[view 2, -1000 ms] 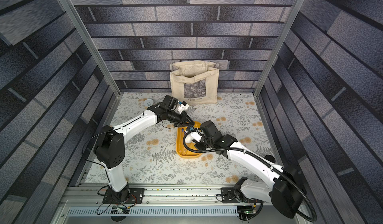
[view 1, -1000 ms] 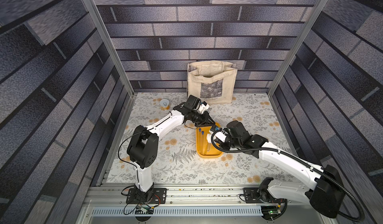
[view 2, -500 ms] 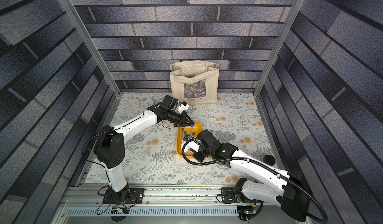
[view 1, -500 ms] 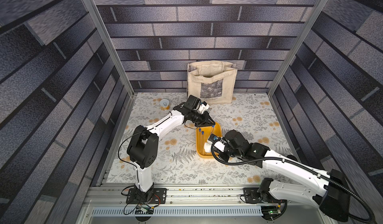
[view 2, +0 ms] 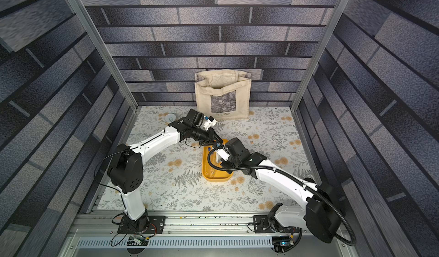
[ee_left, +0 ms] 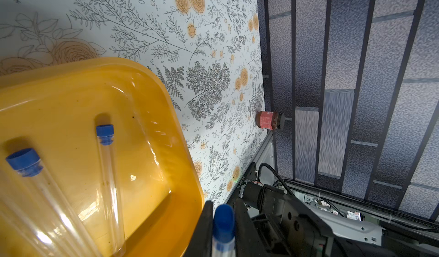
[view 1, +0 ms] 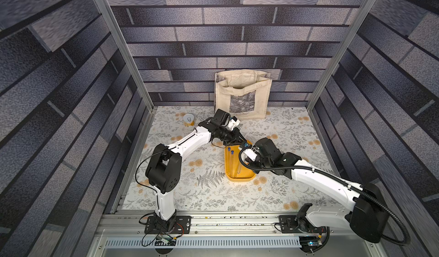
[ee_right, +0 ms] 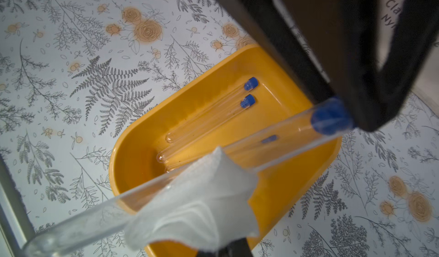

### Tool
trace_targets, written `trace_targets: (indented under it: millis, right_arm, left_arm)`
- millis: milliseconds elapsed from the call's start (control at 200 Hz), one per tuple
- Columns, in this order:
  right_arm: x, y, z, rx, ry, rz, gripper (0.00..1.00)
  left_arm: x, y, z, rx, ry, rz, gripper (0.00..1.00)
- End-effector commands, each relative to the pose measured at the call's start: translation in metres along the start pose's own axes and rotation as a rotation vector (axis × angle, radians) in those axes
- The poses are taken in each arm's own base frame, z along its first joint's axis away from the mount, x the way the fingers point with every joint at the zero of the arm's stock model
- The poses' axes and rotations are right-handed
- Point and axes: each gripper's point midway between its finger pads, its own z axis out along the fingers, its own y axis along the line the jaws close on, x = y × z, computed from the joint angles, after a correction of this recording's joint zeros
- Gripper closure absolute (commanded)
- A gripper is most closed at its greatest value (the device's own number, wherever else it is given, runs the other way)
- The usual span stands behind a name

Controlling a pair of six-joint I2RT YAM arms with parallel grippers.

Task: Wipe the exteriors of test tubes
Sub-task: Wipe the dirt from the test tube.

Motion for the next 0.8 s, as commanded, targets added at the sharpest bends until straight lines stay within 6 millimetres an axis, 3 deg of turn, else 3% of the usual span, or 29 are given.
trace_targets:
  millis: [0, 170, 406, 586, 796]
  right_arm:
    - [-0.021, -0.022, -0.002, 0.035, -0.026, 0.050, 1.00]
    - [-0.025, -0.042, 0.006, 0.052, -0.001, 0.098, 1.00]
    - [-0.019, -0.030, 0.004, 0.001, -0.027, 0.104, 1.00]
    - [0.001, -0.029, -0.008, 0.035, -0.019, 0.130, 1.00]
    - [0.034, -0.044, -0.032, 0.176, 0.017, 0.306, 1.00]
  left_arm:
    - [0.002, -0.012, -0.004, 0.026, 0.006, 0.021, 0.89]
    - [0.003, -0.013, -0.004, 0.028, 0.008, 0.024, 0.88]
    - [0.003, -0.008, -0.006, 0.024, 0.007, 0.016, 0.89]
    - [0.003, -0.003, -0.007, 0.003, 0.007, 0.013, 0.88]
    - [0.004, 0.011, -0.004, -0.066, 0.011, 0.016, 0.87]
